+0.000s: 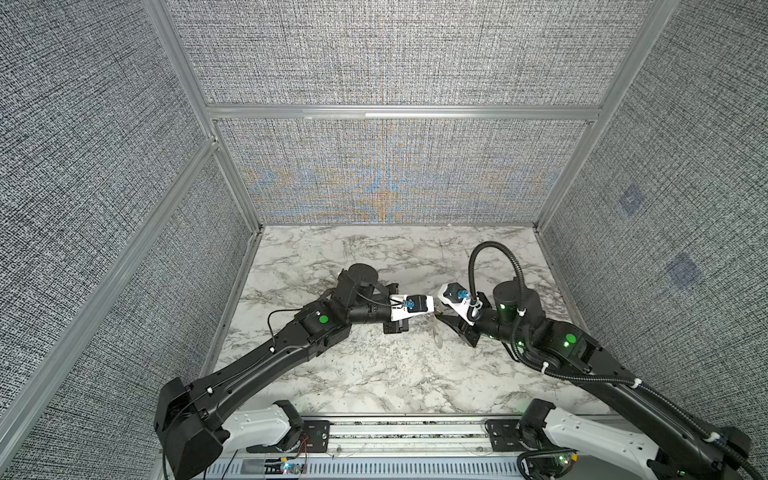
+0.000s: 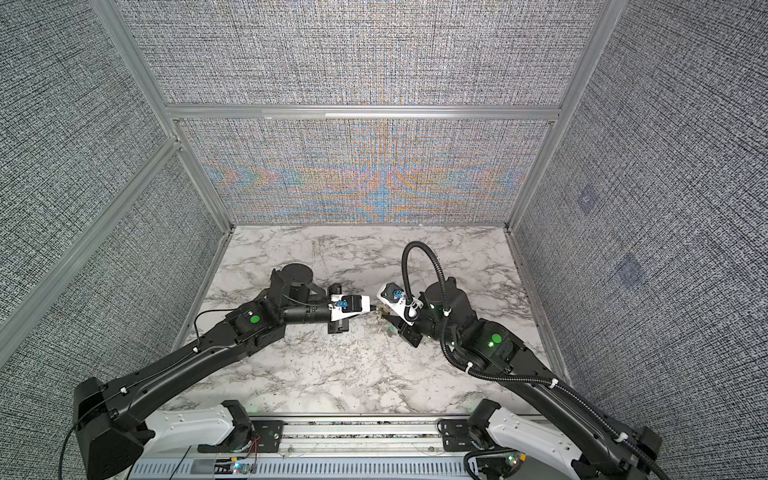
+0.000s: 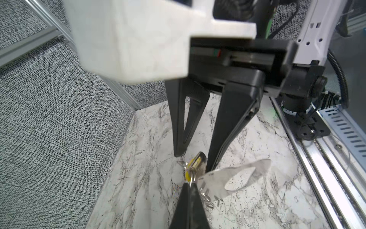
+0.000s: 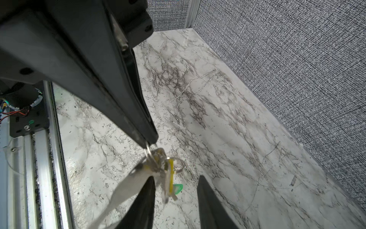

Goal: Remove the keys from the keyring

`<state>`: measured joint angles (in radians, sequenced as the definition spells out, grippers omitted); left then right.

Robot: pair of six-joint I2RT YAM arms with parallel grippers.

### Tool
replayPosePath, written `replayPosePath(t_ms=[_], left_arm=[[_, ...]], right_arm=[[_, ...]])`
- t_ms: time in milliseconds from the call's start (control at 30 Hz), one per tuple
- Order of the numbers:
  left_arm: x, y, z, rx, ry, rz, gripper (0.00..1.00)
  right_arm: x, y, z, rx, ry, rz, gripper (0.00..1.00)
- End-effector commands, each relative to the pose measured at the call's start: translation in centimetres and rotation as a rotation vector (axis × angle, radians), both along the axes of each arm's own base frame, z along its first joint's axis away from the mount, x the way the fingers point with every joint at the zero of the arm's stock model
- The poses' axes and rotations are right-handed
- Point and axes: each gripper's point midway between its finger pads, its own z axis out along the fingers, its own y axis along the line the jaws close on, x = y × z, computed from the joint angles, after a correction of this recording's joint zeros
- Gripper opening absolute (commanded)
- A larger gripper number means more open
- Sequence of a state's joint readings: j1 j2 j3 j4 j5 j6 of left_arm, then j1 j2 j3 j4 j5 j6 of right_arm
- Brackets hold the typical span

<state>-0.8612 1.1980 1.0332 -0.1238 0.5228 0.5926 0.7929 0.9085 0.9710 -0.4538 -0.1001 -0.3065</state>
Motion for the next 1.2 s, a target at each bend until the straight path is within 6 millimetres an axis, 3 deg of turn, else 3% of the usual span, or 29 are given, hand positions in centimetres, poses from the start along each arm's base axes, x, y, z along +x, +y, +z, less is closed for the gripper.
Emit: replayPosePath(t_ms=[0, 200, 467, 733, 1167], left_arm=[[-0.2, -0.2, 1.8, -0.076, 0.003, -0.013, 0.0], [-0.2, -0.1, 1.8, -0.085, 0.011, -0.015, 0.0], [0.2, 0.1, 2.1, -0.113, 0.039, -0.006, 0.0], [1.1, 0.4, 3.0, -0.18, 0.076, 0.025, 0.0], [2.0, 0.0, 3.7, -0.325, 0.143, 0.048, 0.0]], right_arm=[[0.2, 0.6, 1.0, 0.047, -0.034, 0.015, 0.38], [0.1, 1.1, 1.2, 0.054, -0.054, 0.039, 0.32], [0.6, 1.1, 1.1, 0.046, -0.07, 0.029, 0.12], [1.2, 0.3, 0.3, -0.011, -0.08, -0.012, 0.01], [1.5, 1.2, -1.5, -0.104, -0.088, 0.028, 0.0]])
